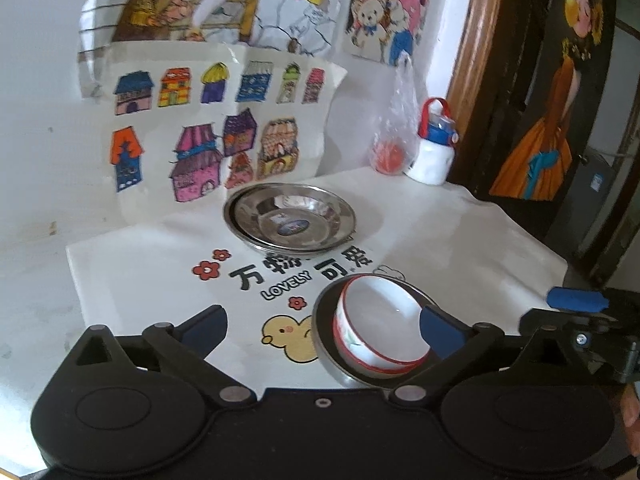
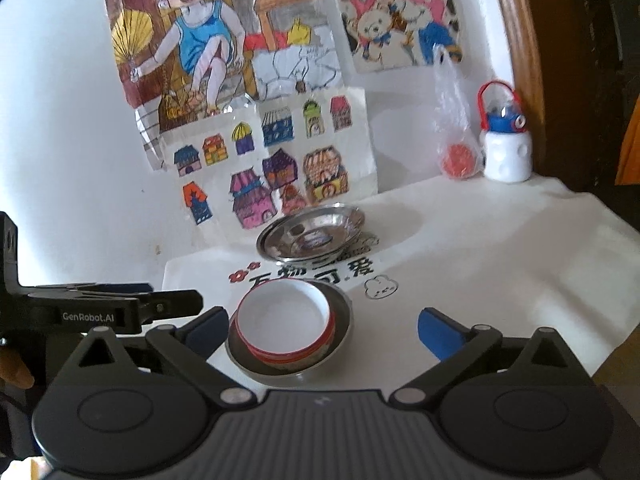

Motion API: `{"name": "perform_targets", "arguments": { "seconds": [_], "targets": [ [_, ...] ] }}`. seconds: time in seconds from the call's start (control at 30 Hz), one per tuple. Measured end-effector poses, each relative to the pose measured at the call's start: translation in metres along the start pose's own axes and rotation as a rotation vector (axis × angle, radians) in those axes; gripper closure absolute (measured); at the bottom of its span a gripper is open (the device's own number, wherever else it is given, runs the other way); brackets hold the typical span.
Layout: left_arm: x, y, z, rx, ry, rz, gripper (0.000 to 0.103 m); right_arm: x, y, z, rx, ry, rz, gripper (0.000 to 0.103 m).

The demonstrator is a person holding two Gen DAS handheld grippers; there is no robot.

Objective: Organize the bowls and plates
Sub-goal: 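Move both grippers back and toward the rim of the steel bowl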

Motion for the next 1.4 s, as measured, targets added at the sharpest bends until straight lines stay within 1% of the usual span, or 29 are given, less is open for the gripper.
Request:
{"name": "perform_targets", "arguments": {
  "seconds": [0.17, 0.33, 0.4, 0.53, 0.67, 0.87, 1.0, 1.27, 1.3, 1.4],
  "targets": [
    [0.008, 0.011, -0.001, 0.013, -0.037, 0.040, 0.001, 0.007, 0.013, 0.001, -0.009, 0.042, 0.046, 0.000],
    [0.016, 0.024, 0.000, 0.012, -0.091, 0.089, 0.001, 0.010, 0.025, -0.001, -0.011, 0.093, 0.082, 0.000],
    [0.018, 0.032, 0.000, 0.019, -0.114, 0.106, 0.001, 0.010, 0.029, -0.001, -0.009, 0.108, 0.087, 0.000],
    [0.020, 0.045, 0.001, 0.029, -0.146, 0.113, 0.001, 0.009, 0.039, -0.002, -0.017, 0.139, 0.089, 0.000],
    [0.022, 0.055, 0.001, 0.039, -0.178, 0.119, 0.001, 0.007, 0.048, 0.001, -0.049, 0.164, 0.081, 0.000],
    [0.021, 0.068, -0.007, 0.111, -0.214, 0.109, 0.001, 0.003, 0.060, -0.002, -0.041, 0.200, 0.060, 0.000],
    [0.021, 0.074, -0.006, 0.104, -0.255, 0.115, 0.001, 0.000, 0.063, -0.004, -0.045, 0.209, 0.049, 0.000],
    [0.016, 0.084, -0.009, 0.133, -0.267, 0.091, 0.001, -0.006, 0.070, -0.002, -0.069, 0.222, 0.011, 0.000],
    [0.015, 0.085, -0.009, 0.137, -0.266, 0.088, 0.001, -0.007, 0.072, -0.001, -0.068, 0.229, -0.014, 0.000],
    [0.012, 0.086, -0.010, 0.144, -0.273, 0.081, 0.001, -0.009, 0.074, -0.001, -0.075, 0.225, -0.024, 0.000]
  ]
}}
Point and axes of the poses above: each gripper's, at about its wrist camera, not at the fingertips, and x roughly against the way its jaws point, z to its right, y to its underside, the point moved 2 cm from there along -x, roughly the way its jaws point, and after that the axes turned 11 degrees about y, right-handed, at the moved point
